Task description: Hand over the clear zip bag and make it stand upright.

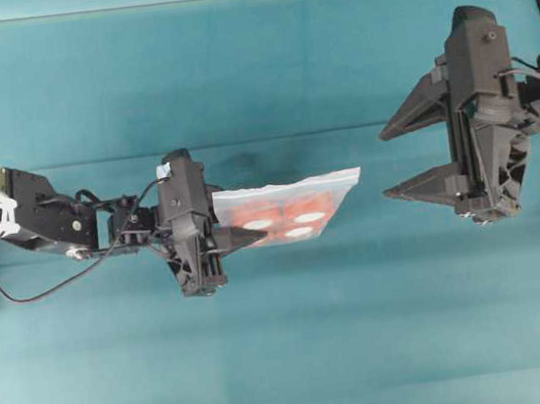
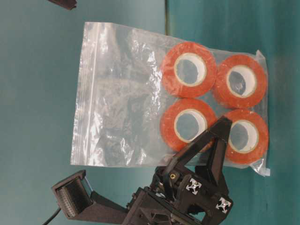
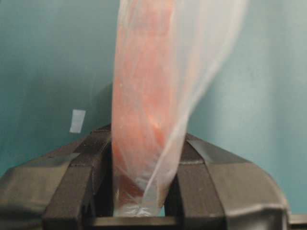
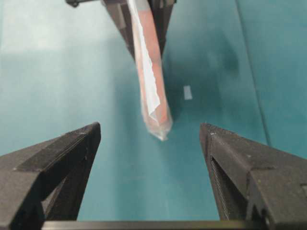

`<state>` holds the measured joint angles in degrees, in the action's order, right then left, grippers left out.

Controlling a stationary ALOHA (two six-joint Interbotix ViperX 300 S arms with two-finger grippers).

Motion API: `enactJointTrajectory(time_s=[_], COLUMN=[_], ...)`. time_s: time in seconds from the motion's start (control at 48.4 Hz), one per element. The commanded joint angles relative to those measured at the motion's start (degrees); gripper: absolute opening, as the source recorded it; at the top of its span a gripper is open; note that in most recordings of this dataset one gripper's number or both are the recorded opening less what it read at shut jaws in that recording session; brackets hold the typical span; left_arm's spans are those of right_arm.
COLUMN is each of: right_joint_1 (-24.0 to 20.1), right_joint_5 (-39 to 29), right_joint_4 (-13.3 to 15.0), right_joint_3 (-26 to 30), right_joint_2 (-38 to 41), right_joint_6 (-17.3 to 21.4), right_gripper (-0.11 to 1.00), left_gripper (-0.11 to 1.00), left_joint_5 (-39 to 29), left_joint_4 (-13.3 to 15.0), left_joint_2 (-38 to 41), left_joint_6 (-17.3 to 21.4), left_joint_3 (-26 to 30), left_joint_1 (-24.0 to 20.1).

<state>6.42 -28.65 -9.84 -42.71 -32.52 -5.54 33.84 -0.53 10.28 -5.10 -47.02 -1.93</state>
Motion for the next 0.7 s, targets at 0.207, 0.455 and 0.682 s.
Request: enactJointTrajectory(time_s=[0.207,0.455,0.682], right_joint_1=[-0.18,-0.18,-0.09], right_joint_5=[0.53,0.53,0.53], right_joint_4=[-0.09,-0.09,0.09], right_joint_3=[0.53,0.44,0.35], right_joint_2=[0.00,0.88,0.79], right_joint_6=[0.44,0.26,-0.18], right_gripper=[0.87,0.87,0.87], left_gripper=[0.24,0.24,0.24], left_joint_5=[0.35,0.35,0.44], left_joint_4=[0.00,-0.09,-0.09], left_joint_2=[-0.44,-0.35,-0.35], left_joint_6=[0.00,0.00,0.00], left_joint_3=[0.88,0.88,0.79], left_joint_1=[0.18,0.18,0.18])
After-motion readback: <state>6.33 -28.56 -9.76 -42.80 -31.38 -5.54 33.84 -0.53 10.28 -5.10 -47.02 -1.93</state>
